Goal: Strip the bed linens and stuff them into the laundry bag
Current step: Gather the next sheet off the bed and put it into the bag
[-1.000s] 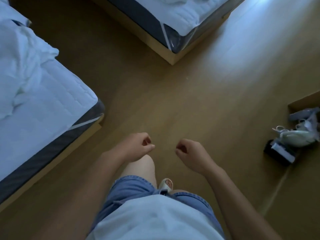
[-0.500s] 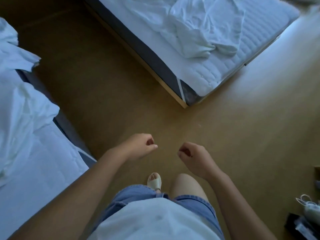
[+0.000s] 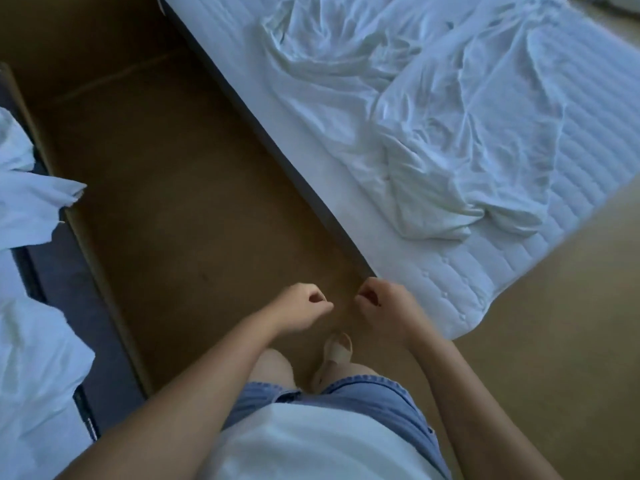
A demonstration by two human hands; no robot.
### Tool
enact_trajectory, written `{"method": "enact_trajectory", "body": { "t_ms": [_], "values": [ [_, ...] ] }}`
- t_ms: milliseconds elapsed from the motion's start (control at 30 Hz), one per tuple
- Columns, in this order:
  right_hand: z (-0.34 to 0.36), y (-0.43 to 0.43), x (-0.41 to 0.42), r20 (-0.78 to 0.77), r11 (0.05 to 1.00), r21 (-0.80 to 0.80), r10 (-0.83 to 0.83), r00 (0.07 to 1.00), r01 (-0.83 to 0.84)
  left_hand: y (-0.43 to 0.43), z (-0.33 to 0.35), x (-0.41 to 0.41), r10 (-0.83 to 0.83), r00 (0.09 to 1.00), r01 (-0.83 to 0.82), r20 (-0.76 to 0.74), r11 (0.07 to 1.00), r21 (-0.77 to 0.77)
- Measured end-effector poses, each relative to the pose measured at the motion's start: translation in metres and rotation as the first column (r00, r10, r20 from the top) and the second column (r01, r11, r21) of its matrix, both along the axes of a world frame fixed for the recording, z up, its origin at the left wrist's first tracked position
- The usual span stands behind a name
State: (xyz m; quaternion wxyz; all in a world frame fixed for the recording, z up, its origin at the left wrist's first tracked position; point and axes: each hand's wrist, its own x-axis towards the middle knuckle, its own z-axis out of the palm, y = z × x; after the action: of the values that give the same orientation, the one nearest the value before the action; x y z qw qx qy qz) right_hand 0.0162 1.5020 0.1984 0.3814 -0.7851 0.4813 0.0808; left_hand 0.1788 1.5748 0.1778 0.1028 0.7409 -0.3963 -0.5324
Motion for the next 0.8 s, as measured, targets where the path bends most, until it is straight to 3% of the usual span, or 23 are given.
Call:
{"method": "enact_trajectory", "body": {
  "t_ms": [100, 333, 600, 700, 800],
  "values": [
    [0.008, -0.07, 0.045, -0.012, 0.999, -0.036, 0.026, 1.0, -0.026, -0.075, -0.001, 0.048, 0.02, 1.0, -0.02, 0.019, 0.999, -0.041],
    [-0.019, -0.222, 0.15, -0.118, 0.997, -0.077, -0.002, 0.993, -0.007, -0.261, -0.048, 0.152, -0.143, 0.984, 0.153, 0.111, 0.984, -0.094],
    [-0.079, -0.355, 0.277, -0.147, 0.999, -0.028, -0.049, 0.988, 0.045, -0.415, -0.114, 0.254, -0.315, 0.92, 0.32, 0.233, 0.947, 0.016],
    [-0.117, -0.395, 0.299, -0.157, 0.997, 0.006, -0.071, 0.985, 0.073, -0.456, -0.14, 0.269, -0.311, 0.915, 0.315, 0.259, 0.949, 0.027],
    [-0.151, -0.435, 0.312, -0.106, 0.992, -0.059, -0.115, 0.988, 0.11, -0.495, -0.155, 0.285, -0.235, 0.925, 0.247, 0.297, 0.969, -0.002]
  ]
}}
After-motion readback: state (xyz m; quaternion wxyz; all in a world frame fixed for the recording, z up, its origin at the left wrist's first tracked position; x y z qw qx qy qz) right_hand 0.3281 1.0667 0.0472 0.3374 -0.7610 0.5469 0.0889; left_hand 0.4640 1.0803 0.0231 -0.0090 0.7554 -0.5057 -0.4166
